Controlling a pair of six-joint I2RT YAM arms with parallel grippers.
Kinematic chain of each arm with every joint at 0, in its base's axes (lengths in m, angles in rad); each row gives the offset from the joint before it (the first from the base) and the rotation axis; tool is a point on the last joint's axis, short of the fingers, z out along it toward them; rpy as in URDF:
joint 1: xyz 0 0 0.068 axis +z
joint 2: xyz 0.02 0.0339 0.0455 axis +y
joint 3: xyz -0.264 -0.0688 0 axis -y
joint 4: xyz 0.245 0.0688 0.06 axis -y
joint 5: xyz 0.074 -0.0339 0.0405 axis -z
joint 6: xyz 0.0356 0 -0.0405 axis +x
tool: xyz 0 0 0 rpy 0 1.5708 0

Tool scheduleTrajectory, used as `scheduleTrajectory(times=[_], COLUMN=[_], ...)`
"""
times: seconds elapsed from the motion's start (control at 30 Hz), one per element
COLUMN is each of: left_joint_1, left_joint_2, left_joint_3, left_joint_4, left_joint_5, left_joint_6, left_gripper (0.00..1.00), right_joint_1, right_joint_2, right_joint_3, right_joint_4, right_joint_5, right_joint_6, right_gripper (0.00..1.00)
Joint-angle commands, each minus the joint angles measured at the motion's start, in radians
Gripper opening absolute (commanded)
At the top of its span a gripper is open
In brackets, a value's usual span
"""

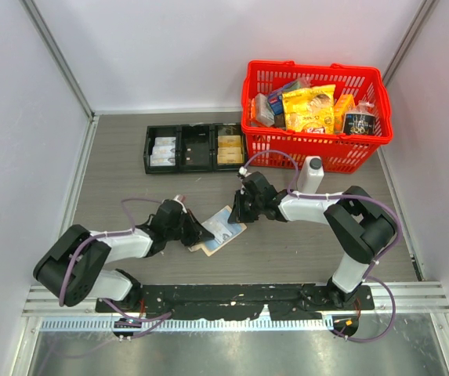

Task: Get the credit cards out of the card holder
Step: Remove the credit card from the card holder.

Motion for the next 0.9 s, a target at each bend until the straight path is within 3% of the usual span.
scheduleTrajectory(times=[0.0, 0.07, 0.2, 0.3, 0.63, 0.87], left_joint_1=[-0.003, -0.001, -0.001, 0.000, 0.002, 0.000], left_joint_2=[-0.035, -0.044, -0.058, -0.070, -0.038, 0.012], left_joint_3=[-0.037, -0.045, -0.040, -0.042, -0.077, -0.089], left_joint_4=[-0.086, -0.093, -0.086, -0.077, 0.002, 0.110], left_joint_5=[-0.012, -0.019, -0.038, -0.064, -0.139, -0.121], left_joint_6=[-0.026, -0.029, -0.030, -0.035, -0.088, -0.131], left_gripper=[0.00, 0.01, 0.19, 0.25, 0.26, 0.20], right_joint_1=[-0.013, -0.013, -0.013, -0.013, -0.012, -0.013], right_joint_2=[0.043, 0.046, 0.047, 0.047, 0.044, 0.035], right_joint_3=[-0.034, -0.029, -0.024, -0.026, -0.029, -0.031], right_joint_4=[-0.077, -0.075, -0.074, -0.075, -0.071, -0.072], right_joint_5=[0.068, 0.063, 0.055, 0.049, 0.045, 0.048], right_joint_6=[-0.013, -0.014, -0.016, -0.017, -0.019, -0.017], right_gripper=[0.09, 0.09, 0.09, 0.09, 0.09, 0.09])
